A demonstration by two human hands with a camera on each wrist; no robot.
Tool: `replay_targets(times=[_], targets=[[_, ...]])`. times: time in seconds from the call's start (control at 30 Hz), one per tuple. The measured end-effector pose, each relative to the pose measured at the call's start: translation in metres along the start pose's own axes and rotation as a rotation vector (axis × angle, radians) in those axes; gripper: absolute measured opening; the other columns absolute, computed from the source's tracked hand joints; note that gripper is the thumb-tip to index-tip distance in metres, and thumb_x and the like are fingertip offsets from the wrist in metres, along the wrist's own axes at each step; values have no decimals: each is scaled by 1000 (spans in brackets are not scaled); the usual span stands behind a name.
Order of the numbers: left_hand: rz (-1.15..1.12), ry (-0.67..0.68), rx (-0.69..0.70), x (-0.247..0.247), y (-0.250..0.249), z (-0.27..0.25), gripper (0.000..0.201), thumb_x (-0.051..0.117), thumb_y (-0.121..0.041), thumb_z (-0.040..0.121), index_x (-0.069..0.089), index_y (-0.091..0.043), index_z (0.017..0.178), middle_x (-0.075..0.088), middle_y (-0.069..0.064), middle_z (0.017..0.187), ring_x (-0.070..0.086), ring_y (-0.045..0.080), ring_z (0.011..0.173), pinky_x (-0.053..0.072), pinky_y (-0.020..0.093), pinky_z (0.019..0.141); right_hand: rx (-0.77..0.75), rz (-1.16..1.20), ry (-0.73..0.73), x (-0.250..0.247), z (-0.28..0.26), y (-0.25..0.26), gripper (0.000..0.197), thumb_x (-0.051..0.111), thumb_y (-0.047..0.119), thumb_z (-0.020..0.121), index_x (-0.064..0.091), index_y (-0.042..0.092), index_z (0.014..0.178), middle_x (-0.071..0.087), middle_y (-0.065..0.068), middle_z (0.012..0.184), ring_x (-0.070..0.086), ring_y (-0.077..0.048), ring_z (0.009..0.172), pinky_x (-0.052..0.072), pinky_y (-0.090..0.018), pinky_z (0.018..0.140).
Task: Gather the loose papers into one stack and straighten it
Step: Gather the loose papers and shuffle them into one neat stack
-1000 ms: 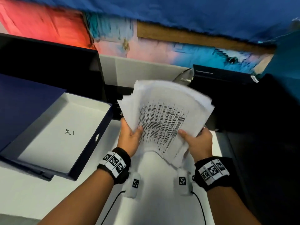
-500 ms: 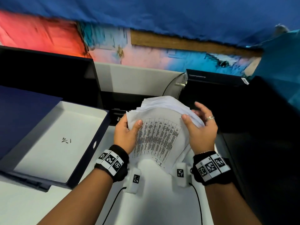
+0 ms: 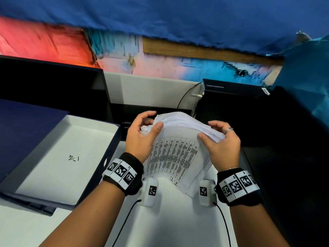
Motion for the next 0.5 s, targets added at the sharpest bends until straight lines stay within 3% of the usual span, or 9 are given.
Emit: replay_targets(times=[0.1, 0.17, 0.23, 0.3, 0.33, 0.4, 0.43, 0.5], targets=[[38, -67, 62, 2, -9, 6, 6, 65, -14, 92, 70, -12, 94, 66, -3, 83, 57, 2, 75, 46, 15, 74, -21, -30, -11, -1, -3, 2, 35, 82, 8, 74, 66, 22, 102, 65, 16, 89, 62, 9, 81, 48, -5, 73], [44, -123, 58, -1, -5, 8, 11, 58, -11, 95, 66, -9, 88, 61, -5, 77, 53, 3, 71, 45, 15, 71, -15, -23, -17, -1, -4, 1, 35, 82, 6, 75, 67, 21, 102, 66, 15, 89, 64, 7, 81, 50, -7, 73], [9, -157, 33, -5, 2, 7, 14, 52, -10, 97, 59, -8, 85, 53, -3, 74, 48, 8, 69, 42, 24, 69, -22, -33, -17, 0, -5, 0, 34, 80, 6, 76, 67, 24, 102, 67, 16, 90, 65, 4, 83, 52, -11, 76], [-40, -152, 29, -7, 0, 4, 13, 51, -16, 96, 55, -14, 83, 52, 0, 77, 47, 10, 72, 41, 29, 72, -37, -53, -21, 0, -6, -1, 30, 78, 6, 78, 68, 26, 98, 68, 17, 90, 66, 3, 83, 53, -14, 77], [-80, -111, 35, -8, -1, 2, 10, 54, -26, 94, 54, -19, 87, 55, 0, 83, 50, 10, 76, 42, 29, 75, -36, -53, -28, 0, -6, -2, 28, 77, 6, 79, 69, 27, 97, 69, 17, 90, 66, 3, 83, 52, -14, 77], [-94, -1, 42, -6, -1, -3, 35, 66, -53, 81, 50, -29, 102, 58, -2, 100, 57, 8, 92, 45, 23, 86, -19, -29, -48, -1, -4, -5, 27, 76, 5, 80, 70, 26, 96, 69, 17, 90, 65, 4, 83, 51, -13, 77], [-55, 51, 35, -3, 0, -6, 54, 74, -55, 72, 47, -31, 112, 58, -3, 106, 57, 6, 99, 46, 20, 90, -10, -18, -56, -2, -3, -6, 26, 76, 5, 80, 70, 25, 95, 69, 17, 90, 65, 4, 83, 51, -14, 77], [7, 97, 14, 1, 3, -11, 69, 87, -29, 66, 46, -26, 121, 59, 0, 104, 59, 6, 98, 49, 21, 90, 4, 2, -55, -3, -1, -5, 22, 75, 5, 80, 71, 23, 92, 70, 15, 88, 65, 4, 82, 54, -20, 77]])
Point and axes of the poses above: each hand's wrist, its own z-axis towards the middle knuckle, its own x-axis out of the palm, y = z × x, the point moved 7 cm from there along z, towards the middle knuckle
